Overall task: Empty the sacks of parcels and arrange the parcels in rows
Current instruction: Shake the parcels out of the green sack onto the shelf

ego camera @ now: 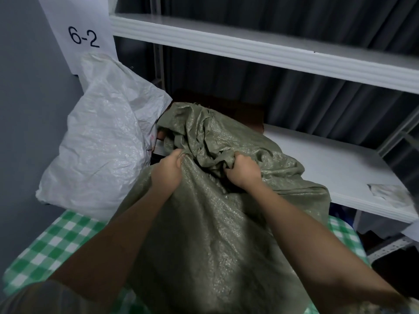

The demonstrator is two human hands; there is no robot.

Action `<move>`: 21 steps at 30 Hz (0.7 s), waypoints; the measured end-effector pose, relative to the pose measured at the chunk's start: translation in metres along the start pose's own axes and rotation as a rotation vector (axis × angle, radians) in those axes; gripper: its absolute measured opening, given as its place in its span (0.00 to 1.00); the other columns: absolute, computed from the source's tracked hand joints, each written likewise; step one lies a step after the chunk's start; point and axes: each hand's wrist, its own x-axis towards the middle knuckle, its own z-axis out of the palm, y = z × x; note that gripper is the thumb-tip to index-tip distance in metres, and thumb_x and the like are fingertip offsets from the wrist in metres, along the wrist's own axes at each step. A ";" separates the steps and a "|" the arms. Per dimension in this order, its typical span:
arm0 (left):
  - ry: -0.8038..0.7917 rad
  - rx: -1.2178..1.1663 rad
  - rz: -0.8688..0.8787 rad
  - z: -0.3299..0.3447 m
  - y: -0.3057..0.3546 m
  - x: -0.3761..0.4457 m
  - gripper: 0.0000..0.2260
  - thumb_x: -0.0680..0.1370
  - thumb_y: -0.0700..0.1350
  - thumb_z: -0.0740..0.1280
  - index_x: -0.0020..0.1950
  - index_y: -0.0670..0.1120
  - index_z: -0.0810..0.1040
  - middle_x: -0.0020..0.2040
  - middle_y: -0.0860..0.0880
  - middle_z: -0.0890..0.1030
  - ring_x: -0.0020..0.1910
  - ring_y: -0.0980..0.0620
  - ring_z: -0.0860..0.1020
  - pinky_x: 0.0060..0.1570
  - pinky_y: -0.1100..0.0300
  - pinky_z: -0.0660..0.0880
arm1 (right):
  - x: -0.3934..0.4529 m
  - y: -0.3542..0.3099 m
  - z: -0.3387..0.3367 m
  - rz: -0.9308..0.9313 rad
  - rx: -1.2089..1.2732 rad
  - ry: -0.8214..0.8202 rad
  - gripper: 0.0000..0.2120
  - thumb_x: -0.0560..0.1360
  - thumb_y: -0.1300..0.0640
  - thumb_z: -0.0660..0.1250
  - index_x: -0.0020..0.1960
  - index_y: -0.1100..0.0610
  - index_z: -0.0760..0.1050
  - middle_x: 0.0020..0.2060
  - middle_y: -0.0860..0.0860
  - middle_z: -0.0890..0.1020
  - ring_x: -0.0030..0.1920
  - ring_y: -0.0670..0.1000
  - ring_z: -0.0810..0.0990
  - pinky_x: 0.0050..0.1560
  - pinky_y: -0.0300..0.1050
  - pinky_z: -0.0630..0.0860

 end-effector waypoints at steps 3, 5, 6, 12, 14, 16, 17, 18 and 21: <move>0.011 -0.034 0.036 0.000 0.001 0.008 0.14 0.83 0.45 0.57 0.66 0.49 0.75 0.47 0.43 0.83 0.46 0.41 0.80 0.46 0.48 0.76 | 0.002 -0.001 -0.003 0.074 0.112 0.051 0.18 0.76 0.51 0.66 0.62 0.58 0.69 0.52 0.57 0.80 0.53 0.59 0.80 0.50 0.51 0.78; -0.005 -0.027 0.048 0.001 0.002 0.013 0.14 0.83 0.46 0.56 0.66 0.50 0.75 0.48 0.43 0.83 0.46 0.41 0.80 0.48 0.48 0.76 | 0.002 -0.003 -0.005 0.103 0.122 0.062 0.20 0.77 0.50 0.65 0.64 0.58 0.68 0.52 0.56 0.80 0.53 0.59 0.79 0.49 0.49 0.76; -0.018 -0.028 0.050 0.001 0.002 0.016 0.14 0.83 0.47 0.56 0.66 0.50 0.75 0.49 0.43 0.83 0.47 0.40 0.80 0.48 0.48 0.75 | 0.003 -0.005 -0.005 0.113 0.110 0.062 0.20 0.77 0.50 0.65 0.64 0.57 0.67 0.52 0.56 0.80 0.53 0.58 0.79 0.48 0.48 0.75; -0.051 -0.094 0.075 -0.001 0.000 0.030 0.14 0.83 0.47 0.56 0.65 0.50 0.75 0.48 0.44 0.83 0.47 0.42 0.80 0.47 0.47 0.76 | 0.010 -0.012 -0.003 0.169 0.053 0.112 0.24 0.75 0.47 0.66 0.66 0.56 0.69 0.58 0.56 0.77 0.62 0.58 0.74 0.55 0.50 0.75; -0.045 -0.082 0.095 -0.001 0.000 0.033 0.13 0.83 0.47 0.56 0.65 0.50 0.75 0.45 0.43 0.83 0.43 0.42 0.80 0.45 0.47 0.76 | 0.012 -0.013 -0.006 0.169 -0.002 0.141 0.29 0.74 0.45 0.67 0.70 0.57 0.67 0.66 0.57 0.68 0.69 0.59 0.63 0.65 0.54 0.68; -0.045 -0.074 0.098 -0.001 0.002 0.036 0.13 0.83 0.48 0.56 0.64 0.49 0.75 0.44 0.43 0.83 0.43 0.41 0.80 0.44 0.49 0.76 | 0.013 -0.013 -0.009 0.132 -0.062 0.180 0.31 0.73 0.44 0.67 0.71 0.56 0.66 0.69 0.56 0.65 0.71 0.59 0.59 0.70 0.55 0.61; -0.048 -0.071 0.097 -0.001 0.003 0.037 0.13 0.83 0.48 0.55 0.64 0.49 0.75 0.45 0.43 0.83 0.44 0.41 0.80 0.43 0.50 0.75 | 0.014 -0.012 -0.010 0.103 -0.086 0.175 0.31 0.73 0.44 0.67 0.72 0.56 0.66 0.71 0.55 0.66 0.72 0.58 0.58 0.72 0.55 0.57; -0.050 -0.064 0.091 0.000 0.003 0.038 0.14 0.83 0.48 0.55 0.65 0.49 0.75 0.46 0.43 0.83 0.45 0.40 0.80 0.43 0.50 0.74 | 0.015 -0.011 -0.010 0.076 -0.096 0.142 0.32 0.73 0.44 0.67 0.73 0.55 0.64 0.70 0.55 0.69 0.73 0.58 0.59 0.73 0.56 0.53; -0.051 -0.056 0.077 -0.001 0.008 0.039 0.14 0.84 0.48 0.55 0.66 0.49 0.74 0.49 0.43 0.82 0.47 0.41 0.79 0.43 0.52 0.72 | 0.013 -0.012 -0.015 0.065 -0.015 0.046 0.32 0.74 0.46 0.67 0.73 0.55 0.62 0.58 0.56 0.80 0.63 0.59 0.74 0.66 0.53 0.67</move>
